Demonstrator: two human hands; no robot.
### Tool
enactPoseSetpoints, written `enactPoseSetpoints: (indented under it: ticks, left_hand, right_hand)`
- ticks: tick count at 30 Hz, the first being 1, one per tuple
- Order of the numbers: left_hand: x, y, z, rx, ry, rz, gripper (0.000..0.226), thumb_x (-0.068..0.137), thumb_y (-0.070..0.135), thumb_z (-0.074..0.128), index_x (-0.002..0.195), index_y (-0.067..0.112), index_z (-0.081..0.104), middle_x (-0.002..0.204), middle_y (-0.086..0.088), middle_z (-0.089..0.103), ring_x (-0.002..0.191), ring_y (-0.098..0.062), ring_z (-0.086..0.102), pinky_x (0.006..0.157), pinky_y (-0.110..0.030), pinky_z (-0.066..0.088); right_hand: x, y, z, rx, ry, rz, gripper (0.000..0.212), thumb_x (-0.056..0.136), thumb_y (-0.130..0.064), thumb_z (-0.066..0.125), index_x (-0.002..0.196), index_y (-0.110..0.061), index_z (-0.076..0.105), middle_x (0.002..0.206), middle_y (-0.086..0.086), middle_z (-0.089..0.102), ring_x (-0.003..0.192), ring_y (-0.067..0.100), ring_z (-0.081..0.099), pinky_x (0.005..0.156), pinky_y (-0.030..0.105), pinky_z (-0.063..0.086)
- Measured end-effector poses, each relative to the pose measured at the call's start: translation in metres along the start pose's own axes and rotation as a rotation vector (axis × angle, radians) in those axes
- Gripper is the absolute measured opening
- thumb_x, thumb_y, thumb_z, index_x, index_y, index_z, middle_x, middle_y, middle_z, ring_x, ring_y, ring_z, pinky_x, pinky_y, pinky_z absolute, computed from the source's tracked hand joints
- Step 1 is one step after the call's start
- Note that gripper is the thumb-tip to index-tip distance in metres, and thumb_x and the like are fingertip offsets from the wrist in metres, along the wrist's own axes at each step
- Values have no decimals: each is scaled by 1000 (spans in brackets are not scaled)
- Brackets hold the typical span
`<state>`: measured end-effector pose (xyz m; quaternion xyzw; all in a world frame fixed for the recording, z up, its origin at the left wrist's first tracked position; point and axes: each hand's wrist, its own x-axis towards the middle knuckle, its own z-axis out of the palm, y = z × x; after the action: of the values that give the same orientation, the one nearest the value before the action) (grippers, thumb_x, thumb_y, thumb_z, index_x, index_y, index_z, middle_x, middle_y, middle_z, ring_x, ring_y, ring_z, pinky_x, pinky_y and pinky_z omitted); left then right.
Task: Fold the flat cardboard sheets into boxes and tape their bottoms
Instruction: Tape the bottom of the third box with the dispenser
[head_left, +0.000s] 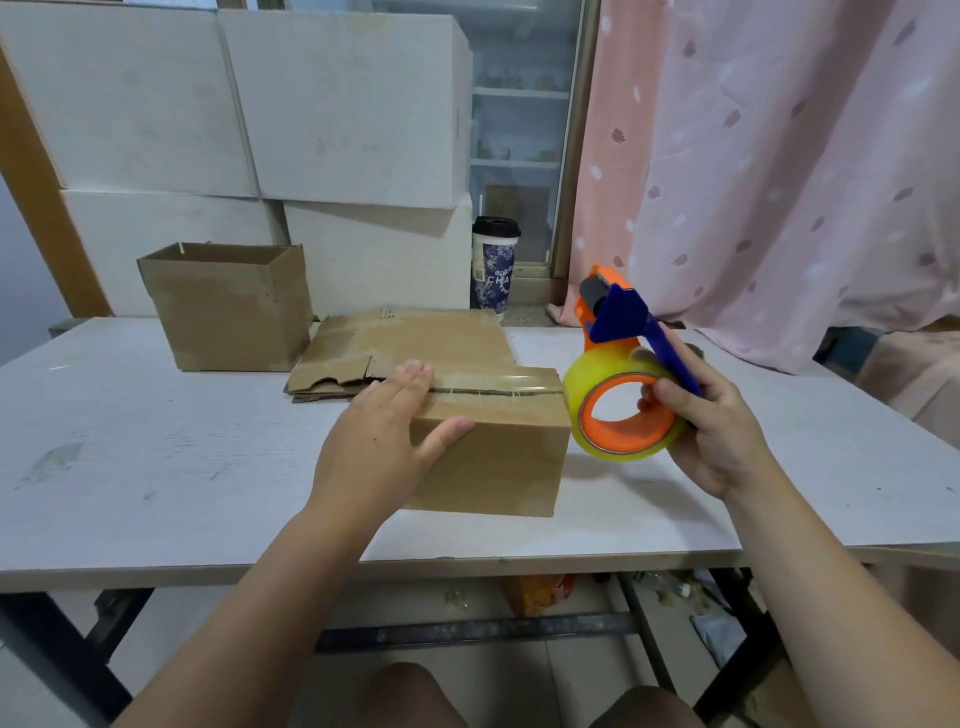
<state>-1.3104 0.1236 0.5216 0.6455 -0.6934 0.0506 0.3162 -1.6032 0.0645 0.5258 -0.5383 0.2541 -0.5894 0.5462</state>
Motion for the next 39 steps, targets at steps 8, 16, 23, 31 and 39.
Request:
enactPoseSetpoints:
  ticks: [8, 16, 23, 31, 39]
  left_hand:
    - [-2, 4, -6, -1, 5, 35, 94, 68, 77, 18, 139, 21, 46, 147, 6, 39, 135, -8, 30, 110, -25, 21]
    - [12, 37, -10, 535, -145, 121, 116, 60, 83, -13, 146, 18, 28, 158, -6, 12, 144, -26, 9, 116, -41, 3]
    - [17, 47, 2, 387, -222, 194, 97, 69, 78, -2, 149, 27, 19, 157, 8, 17, 140, -15, 27, 105, -33, 33]
    - [17, 45, 7, 388, -202, 211, 98, 67, 77, -5, 149, 28, 18, 156, 8, 19, 140, -13, 27, 100, -32, 37]
    - [16, 44, 8, 373, -213, 228, 97, 61, 76, -13, 147, 39, 13, 156, 8, 18, 139, -16, 28, 97, -35, 40]
  right_hand:
    - [-9, 25, -2, 87, 70, 34, 50, 75, -6, 62, 120, -29, 64, 116, -2, 69, 95, 12, 67, 76, 23, 55]
    - [-14, 25, 0, -97, 36, 50, 48, 70, -21, 72, 113, -43, 68, 122, -10, 66, 104, 8, 65, 75, 19, 53]
    - [0, 11, 6, -246, -43, 41, 52, 72, -15, 67, 119, -37, 61, 114, -13, 69, 101, 7, 64, 76, 18, 51]
    - [8, -16, 13, -762, -132, 25, 40, 68, -43, 76, 97, -46, 48, 110, -27, 60, 109, -5, 56, 84, 23, 48]
    - [11, -10, 33, -953, -143, -155, 40, 78, -72, 43, 116, -71, 30, 99, -25, 58, 89, 4, 54, 73, 15, 44]
